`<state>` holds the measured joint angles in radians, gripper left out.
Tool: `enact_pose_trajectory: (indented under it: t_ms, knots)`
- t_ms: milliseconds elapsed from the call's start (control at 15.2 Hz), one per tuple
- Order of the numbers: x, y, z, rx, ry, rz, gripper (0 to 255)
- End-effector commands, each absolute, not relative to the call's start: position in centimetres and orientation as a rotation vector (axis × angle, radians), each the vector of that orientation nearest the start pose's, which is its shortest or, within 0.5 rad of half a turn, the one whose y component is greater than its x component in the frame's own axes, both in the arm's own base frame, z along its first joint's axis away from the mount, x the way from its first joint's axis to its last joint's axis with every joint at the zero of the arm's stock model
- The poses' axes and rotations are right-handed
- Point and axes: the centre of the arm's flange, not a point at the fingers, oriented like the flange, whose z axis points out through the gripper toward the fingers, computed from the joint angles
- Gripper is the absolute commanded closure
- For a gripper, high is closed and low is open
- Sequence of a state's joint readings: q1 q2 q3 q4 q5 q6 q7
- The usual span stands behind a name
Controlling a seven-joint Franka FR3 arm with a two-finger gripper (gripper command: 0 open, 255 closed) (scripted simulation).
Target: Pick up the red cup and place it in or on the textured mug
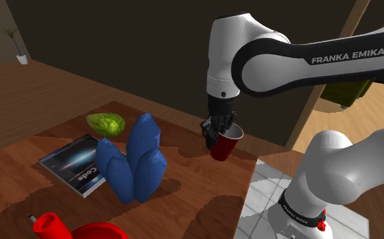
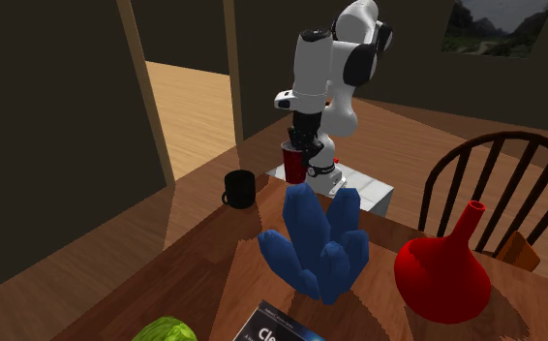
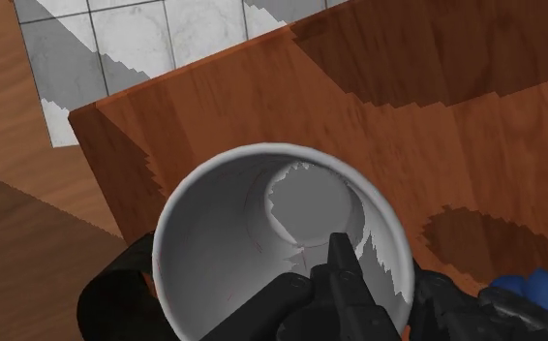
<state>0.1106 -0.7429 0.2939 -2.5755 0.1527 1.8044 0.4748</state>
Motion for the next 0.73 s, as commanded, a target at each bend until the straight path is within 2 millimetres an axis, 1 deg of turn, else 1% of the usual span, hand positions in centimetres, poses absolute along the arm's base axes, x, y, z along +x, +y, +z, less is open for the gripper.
enact_pose_trajectory:
  t_ms: [0,396,462,660]
  knots:
    - [29.6,14.6,49.2,-3.191,0.302,0.037,255]
    - [29.6,14.6,52.4,-3.191,0.302,0.037,255]
    - [29.6,14.6,52.6,-3.191,0.302,0.037,255]
    - [32.1,11.6,53.2,-3.191,0.302,0.037,255]
